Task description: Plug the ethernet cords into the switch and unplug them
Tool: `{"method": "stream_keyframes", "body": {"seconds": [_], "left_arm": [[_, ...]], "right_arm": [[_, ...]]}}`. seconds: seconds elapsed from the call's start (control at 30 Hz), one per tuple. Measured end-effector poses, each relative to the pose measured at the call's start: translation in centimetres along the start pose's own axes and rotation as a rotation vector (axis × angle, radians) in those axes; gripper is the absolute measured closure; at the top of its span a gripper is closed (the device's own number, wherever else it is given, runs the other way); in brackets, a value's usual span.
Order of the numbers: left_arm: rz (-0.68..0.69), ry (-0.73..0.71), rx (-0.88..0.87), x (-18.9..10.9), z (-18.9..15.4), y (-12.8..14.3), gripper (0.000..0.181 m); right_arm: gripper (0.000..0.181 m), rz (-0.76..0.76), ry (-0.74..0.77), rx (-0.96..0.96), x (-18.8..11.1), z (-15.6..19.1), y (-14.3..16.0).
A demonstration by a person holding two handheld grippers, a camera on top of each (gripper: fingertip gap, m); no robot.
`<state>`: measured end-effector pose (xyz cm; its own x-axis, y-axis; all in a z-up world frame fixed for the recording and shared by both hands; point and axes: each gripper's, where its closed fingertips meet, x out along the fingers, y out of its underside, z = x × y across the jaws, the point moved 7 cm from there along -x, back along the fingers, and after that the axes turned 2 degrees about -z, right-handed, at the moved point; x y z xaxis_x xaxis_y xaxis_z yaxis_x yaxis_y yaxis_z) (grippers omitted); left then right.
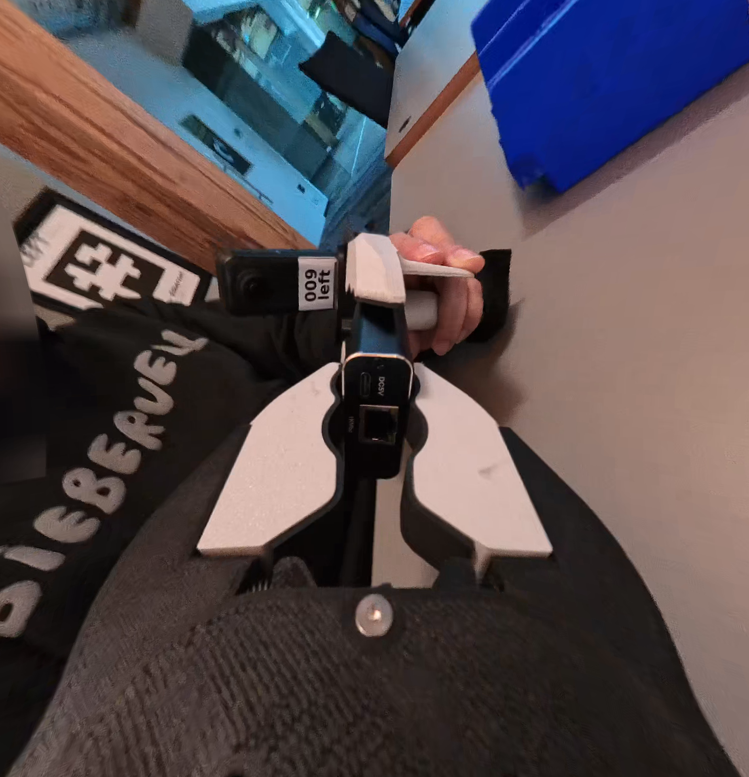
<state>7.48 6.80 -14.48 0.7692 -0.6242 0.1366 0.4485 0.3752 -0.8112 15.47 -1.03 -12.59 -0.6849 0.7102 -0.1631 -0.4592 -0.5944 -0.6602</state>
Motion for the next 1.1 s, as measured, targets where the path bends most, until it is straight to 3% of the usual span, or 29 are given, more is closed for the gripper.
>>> {"method": "stream_keyframes", "body": {"seconds": [0.1,0.2,0.27,0.4,0.47,0.57,0.63,0.77,0.9,1.1], "left_arm": [[0.037,-0.058,-0.019,0.1,-0.1,0.4,0.118],[0.028,-0.128,-0.046,-0.2,0.6,0.4,0.108],[0.012,-0.166,-0.086,-0.4,1.1,0.4,0.109],[0.004,-0.186,-0.151,-0.5,1.7,0.7,0.113],[-0.001,-0.182,-0.148,-0.4,1.7,0.8,0.115],[0.010,-0.171,-0.131,-0.2,1.5,0.8,0.118],[0.024,-0.183,-0.120,-0.3,1.5,0.8,0.119],[0.009,-0.215,-0.152,-0.8,2.0,0.8,0.122],[-0.024,-0.236,-0.204,-1.3,2.6,0.8,0.124],[-0.029,-0.232,-0.195,-1.4,2.5,0.8,0.124]], "right_arm": [[0.156,0.071,0.096,-0.085,0.0,-0.1,-0.8],[0.155,0.151,0.431,-0.232,-2.8,-1.4,-3.2],[0.154,0.206,0.698,-0.301,-6.7,-2.4,-6.0],[0.156,0.335,1.353,-0.331,-17.5,-5.2,-12.9],[0.156,0.443,1.559,-0.323,-21.7,-6.9,-15.4],[0.156,0.646,1.697,-0.303,-25.3,-11.0,-16.5],[0.156,0.728,1.747,-0.223,-26.6,-13.4,-15.8],[0.156,0.869,1.676,-0.118,-27.1,-17.0,-13.8],[0.156,0.959,1.652,-0.108,-27.2,-18.0,-13.2],[0.150,0.941,1.599,-0.116,-26.7,-17.9,-13.0]]}}
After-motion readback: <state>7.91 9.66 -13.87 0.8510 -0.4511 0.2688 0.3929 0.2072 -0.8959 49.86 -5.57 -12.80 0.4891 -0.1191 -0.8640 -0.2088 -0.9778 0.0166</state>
